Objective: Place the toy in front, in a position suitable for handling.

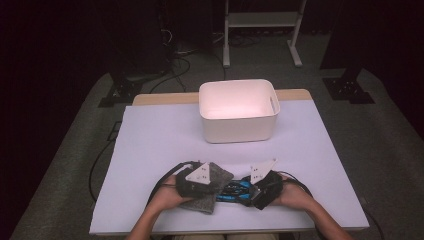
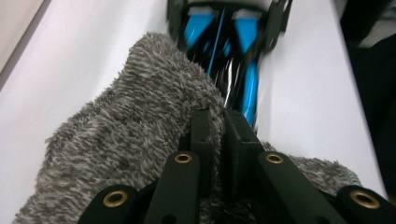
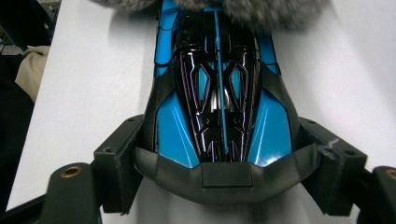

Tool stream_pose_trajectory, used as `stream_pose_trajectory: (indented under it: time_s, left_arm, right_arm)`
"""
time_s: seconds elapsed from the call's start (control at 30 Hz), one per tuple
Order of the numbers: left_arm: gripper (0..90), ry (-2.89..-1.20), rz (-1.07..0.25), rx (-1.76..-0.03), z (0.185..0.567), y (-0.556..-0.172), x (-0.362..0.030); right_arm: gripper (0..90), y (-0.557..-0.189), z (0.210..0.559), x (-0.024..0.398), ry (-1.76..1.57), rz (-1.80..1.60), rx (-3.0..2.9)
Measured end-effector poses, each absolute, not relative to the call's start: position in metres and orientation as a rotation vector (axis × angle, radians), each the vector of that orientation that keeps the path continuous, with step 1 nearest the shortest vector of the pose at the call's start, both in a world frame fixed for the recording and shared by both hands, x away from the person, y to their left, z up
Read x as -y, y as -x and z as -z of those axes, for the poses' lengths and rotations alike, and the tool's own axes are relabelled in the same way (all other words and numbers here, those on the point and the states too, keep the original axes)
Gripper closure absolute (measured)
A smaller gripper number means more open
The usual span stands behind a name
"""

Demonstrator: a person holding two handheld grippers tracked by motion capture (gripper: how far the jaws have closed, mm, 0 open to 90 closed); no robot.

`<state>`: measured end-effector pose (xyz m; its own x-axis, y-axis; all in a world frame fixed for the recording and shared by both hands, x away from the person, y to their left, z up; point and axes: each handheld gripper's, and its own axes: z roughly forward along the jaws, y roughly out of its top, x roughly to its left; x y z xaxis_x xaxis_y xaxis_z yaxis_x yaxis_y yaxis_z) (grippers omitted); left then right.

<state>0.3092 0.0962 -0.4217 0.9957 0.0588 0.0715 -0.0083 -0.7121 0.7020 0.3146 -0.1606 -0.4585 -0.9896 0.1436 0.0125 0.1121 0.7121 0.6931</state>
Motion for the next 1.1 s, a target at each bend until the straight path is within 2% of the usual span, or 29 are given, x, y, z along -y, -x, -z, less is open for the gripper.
stream_pose_trajectory:
  time_s: [0.13, 0.33, 0.5, 0.7, 1.1]
  left_arm:
    - [83.1, -2.366, -0.086, -0.017, 0.418, -0.317, -0.086]
    - [83.2, -2.364, -0.082, -0.003, 0.419, -0.319, -0.091]
    - [82.8, -2.398, -0.114, -0.045, 0.423, -0.320, -0.109]
    - [82.6, -2.384, -0.093, -0.099, 0.428, -0.322, -0.129]
    - [82.6, -2.358, -0.067, -0.062, 0.427, -0.318, -0.117]
  right_arm:
    - [22.9, -0.314, 0.459, 0.162, -0.235, -1.177, -2.869]
    - [22.9, -0.314, 0.459, 0.161, -0.233, -1.174, -2.868]
    - [23.0, -0.315, 0.459, 0.161, -0.212, -1.156, -2.868]
    - [23.0, -0.315, 0.459, 0.161, -0.209, -1.158, -2.872]
    - [23.0, -0.315, 0.459, 0.161, -0.209, -1.162, -2.863]
